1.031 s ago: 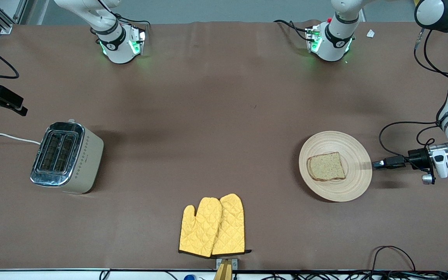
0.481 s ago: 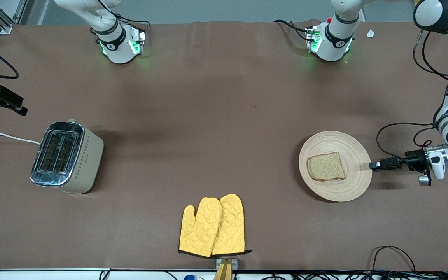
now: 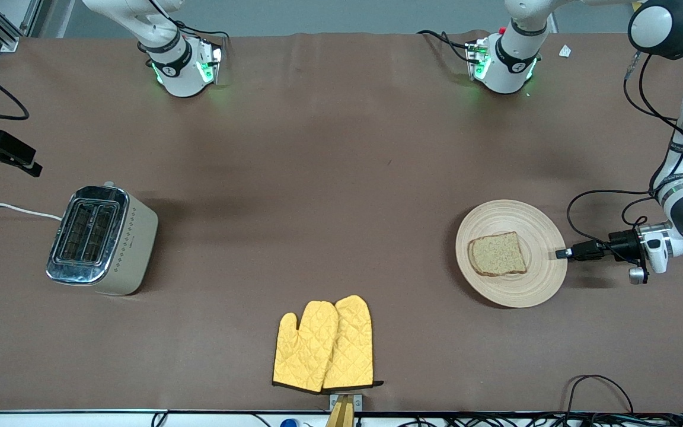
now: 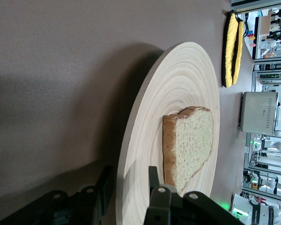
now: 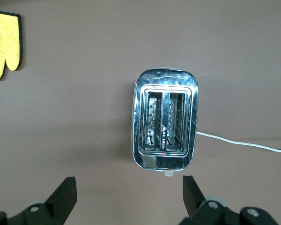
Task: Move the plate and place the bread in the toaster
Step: 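Grip the plate rim with the left gripper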
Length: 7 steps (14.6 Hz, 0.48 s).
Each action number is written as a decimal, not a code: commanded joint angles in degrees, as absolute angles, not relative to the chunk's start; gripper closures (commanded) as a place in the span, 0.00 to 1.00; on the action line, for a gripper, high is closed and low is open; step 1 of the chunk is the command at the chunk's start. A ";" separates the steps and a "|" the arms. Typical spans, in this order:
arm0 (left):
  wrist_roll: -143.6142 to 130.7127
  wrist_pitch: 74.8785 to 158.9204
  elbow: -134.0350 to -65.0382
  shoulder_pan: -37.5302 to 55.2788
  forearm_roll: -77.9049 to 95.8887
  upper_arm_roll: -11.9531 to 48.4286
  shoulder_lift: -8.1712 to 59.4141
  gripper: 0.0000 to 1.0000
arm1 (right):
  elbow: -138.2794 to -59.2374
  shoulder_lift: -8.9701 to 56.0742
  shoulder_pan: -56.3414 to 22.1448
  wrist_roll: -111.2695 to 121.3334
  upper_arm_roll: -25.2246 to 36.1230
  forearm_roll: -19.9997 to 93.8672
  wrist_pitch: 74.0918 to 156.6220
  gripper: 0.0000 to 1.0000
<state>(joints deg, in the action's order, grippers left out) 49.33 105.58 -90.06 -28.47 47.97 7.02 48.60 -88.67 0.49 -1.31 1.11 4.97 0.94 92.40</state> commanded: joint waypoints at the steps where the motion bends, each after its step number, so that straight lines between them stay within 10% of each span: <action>1: 50.71 105.73 -89.12 -28.48 49.04 7.12 49.39 0.72 | -90.53 -1.14 -1.41 1.14 4.83 0.26 93.25 0.00; 7: 51.42 105.73 -89.12 -28.48 48.87 7.12 49.66 0.86 | -90.53 -1.14 -1.41 1.14 4.83 0.26 93.25 0.00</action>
<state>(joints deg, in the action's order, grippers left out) 50.13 105.66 -90.03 -28.49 47.98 7.02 48.97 -88.67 0.49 -1.31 1.11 4.97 0.94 92.40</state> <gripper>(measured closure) 0.802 0.000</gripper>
